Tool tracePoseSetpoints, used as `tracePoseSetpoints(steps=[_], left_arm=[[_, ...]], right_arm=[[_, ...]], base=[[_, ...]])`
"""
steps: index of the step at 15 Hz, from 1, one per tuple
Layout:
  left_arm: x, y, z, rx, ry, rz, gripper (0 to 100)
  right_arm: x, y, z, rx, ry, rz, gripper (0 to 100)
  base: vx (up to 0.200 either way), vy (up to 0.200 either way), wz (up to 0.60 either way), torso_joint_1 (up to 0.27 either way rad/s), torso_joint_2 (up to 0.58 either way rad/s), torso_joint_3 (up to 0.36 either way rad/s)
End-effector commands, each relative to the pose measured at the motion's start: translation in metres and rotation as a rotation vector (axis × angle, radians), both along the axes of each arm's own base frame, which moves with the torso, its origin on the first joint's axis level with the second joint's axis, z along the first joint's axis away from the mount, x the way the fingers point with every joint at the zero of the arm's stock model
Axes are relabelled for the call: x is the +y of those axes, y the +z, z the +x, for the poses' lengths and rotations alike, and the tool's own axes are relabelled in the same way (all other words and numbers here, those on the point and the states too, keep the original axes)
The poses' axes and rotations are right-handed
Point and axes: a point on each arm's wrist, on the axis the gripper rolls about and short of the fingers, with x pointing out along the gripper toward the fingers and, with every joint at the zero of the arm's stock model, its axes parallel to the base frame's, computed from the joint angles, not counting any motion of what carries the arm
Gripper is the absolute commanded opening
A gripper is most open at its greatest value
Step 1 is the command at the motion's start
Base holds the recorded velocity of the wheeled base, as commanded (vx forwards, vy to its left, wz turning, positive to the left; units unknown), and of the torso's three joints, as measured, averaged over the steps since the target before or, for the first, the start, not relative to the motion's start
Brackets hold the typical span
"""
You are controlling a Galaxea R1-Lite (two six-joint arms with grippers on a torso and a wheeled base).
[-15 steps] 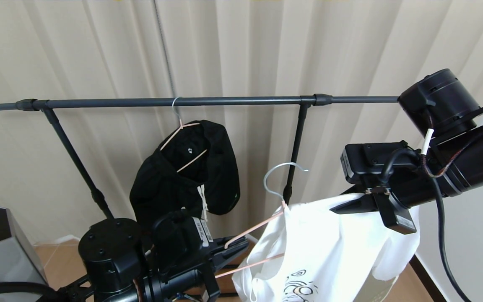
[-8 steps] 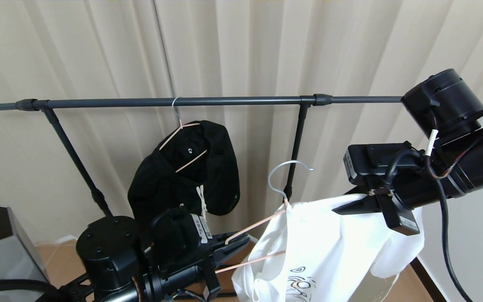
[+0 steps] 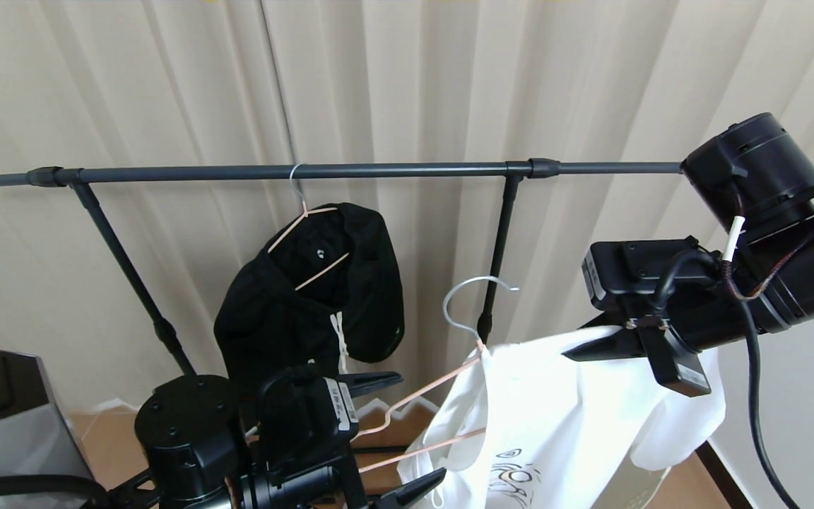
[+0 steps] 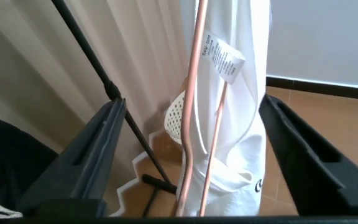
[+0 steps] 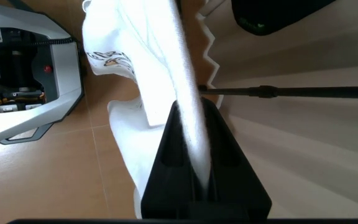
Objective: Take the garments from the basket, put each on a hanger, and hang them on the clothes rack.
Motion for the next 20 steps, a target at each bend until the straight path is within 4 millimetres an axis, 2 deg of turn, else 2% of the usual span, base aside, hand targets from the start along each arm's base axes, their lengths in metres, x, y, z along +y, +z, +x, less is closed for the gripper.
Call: tracePoseSetpoints(steps=[1, 2, 4, 7, 10, 12, 16, 17, 19, 20], left_arm=[[0.007, 0.0, -0.003, 0.011, 0.005, 0.004, 100], [0.009, 0.004, -0.005, 0.006, 0.004, -0.006, 100], [0.019, 0.025, -0.011, 0.017, 0.022, -0.093, 100], [0.036, 0.043, -0.011, 0.033, 0.088, -0.182, 100], [0.047, 0.054, -0.01, 0.177, 0.145, -0.319, 100], [0.047, 0.056, -0.007, 0.263, 0.222, -0.4, 100], [0.033, 0.047, 0.011, 0.402, 0.462, -0.267, 100], [0.02, 0.046, 0.015, 0.475, 0.548, -0.195, 100], [0.007, 0.048, 0.018, 0.548, 0.609, -0.176, 100], [-0.006, 0.043, 0.023, 0.615, 0.641, -0.142, 100]], right_arm=[[-0.002, 0.004, -0.003, -0.012, -0.002, 0.008, 0], [-0.003, 0.005, -0.004, -0.012, -0.011, 0.014, 0], [-0.004, 0.006, -0.006, -0.008, -0.027, 0.02, 0], [-0.011, 0.008, -0.008, -0.021, -0.049, 0.023, 0], [-0.019, 0.006, -0.006, -0.111, -0.107, 0.029, 0], [-0.021, -0.006, -0.008, -0.222, -0.196, 0.058, 0], [-0.023, -0.042, -0.008, -0.36, -0.279, 0.113, 0], [-0.025, -0.059, -0.01, -0.404, -0.349, 0.166, 0], [-0.027, -0.073, -0.015, -0.447, -0.391, 0.232, 0], [-0.029, -0.084, -0.02, -0.493, -0.396, 0.27, 0]], base=[[0.0, 0.0, 0.0, 0.0, 0.0, 0.0], [0.0, 0.0, 0.0, 0.0, 0.0, 0.0], [0.0, 0.0, 0.0, 0.0, 0.0, 0.0], [0.0, 0.0, 0.0, 0.0, 0.0, 0.0], [0.0, 0.0, 0.0, 0.0, 0.0, 0.0], [0.0, 0.0, 0.0, 0.0, 0.0, 0.0], [0.0, 0.0, 0.0, 0.0, 0.0, 0.0], [0.0, 0.0, 0.0, 0.0, 0.0, 0.0], [0.0, 0.0, 0.0, 0.0, 0.0, 0.0], [0.0, 0.0, 0.0, 0.0, 0.0, 0.0]])
